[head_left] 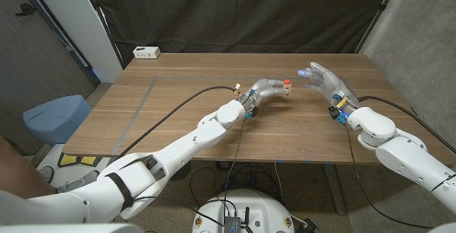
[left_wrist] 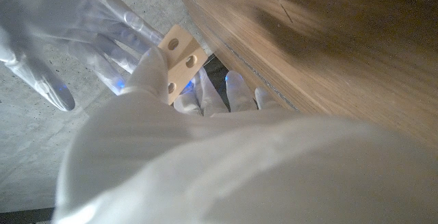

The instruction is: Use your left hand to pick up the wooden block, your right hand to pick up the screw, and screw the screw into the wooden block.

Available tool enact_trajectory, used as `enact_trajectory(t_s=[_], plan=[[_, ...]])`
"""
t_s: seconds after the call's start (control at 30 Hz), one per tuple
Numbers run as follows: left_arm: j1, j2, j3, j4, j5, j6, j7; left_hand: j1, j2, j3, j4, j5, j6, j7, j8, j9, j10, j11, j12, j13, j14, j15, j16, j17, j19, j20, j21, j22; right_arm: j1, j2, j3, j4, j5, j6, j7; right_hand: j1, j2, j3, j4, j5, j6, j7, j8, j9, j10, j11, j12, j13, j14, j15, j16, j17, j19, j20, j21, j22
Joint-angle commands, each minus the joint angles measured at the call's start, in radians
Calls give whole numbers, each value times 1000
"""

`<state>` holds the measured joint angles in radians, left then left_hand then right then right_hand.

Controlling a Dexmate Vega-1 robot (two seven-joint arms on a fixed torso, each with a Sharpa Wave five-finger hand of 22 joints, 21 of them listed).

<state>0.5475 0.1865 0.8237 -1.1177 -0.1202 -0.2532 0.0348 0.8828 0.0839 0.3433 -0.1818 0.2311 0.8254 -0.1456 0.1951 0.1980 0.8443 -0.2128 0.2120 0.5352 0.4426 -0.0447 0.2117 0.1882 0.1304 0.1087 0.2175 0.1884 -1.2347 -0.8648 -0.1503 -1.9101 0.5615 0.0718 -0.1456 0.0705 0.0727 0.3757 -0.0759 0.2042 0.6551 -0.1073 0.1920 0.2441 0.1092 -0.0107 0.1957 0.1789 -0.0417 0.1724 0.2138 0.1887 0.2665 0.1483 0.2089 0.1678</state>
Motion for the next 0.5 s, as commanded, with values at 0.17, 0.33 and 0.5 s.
enact_trajectory(t_s=[0.17, 0.33, 0.5], plan=[[3, 39, -16, -17, -5, -26, -33, 3, 10, 25, 26, 7, 10, -1, 6, 4, 9, 1, 10, 6, 8, -45, 6, 3, -2, -3, 2, 3, 31, 25, -32, -11, -39, -27, -41, 11, -3, 4, -7, 6, -44, -18, -11, -6, 1, 6, -3, 6, 10, 1, -3, 1, -5, -1, -14, 2], [-4, 44, -21, -4, -11, -41, -49, 2, 10, 26, 27, 7, 12, -2, 7, 4, 9, 0, 10, 5, 8, -45, 6, 3, -2, -3, 2, 3, 36, 36, -41, -18, -46, -42, -62, 13, -4, 5, -10, 6, -94, -32, -21, -13, -3, -4, -5, 6, 9, 2, -7, 1, -24, 7, -22, 2], [-15, 45, -23, 15, -17, -55, -71, 1, 10, 26, 27, 7, 11, -3, 7, 4, 9, 0, 10, 5, 8, -45, 5, 2, -2, -2, 2, 3, 46, 56, -54, -14, -58, -48, -87, 14, -4, 6, -12, 6, -126, -42, -24, -19, -10, -9, -7, 5, 4, -4, -11, 1, -35, 11, -25, 2]])
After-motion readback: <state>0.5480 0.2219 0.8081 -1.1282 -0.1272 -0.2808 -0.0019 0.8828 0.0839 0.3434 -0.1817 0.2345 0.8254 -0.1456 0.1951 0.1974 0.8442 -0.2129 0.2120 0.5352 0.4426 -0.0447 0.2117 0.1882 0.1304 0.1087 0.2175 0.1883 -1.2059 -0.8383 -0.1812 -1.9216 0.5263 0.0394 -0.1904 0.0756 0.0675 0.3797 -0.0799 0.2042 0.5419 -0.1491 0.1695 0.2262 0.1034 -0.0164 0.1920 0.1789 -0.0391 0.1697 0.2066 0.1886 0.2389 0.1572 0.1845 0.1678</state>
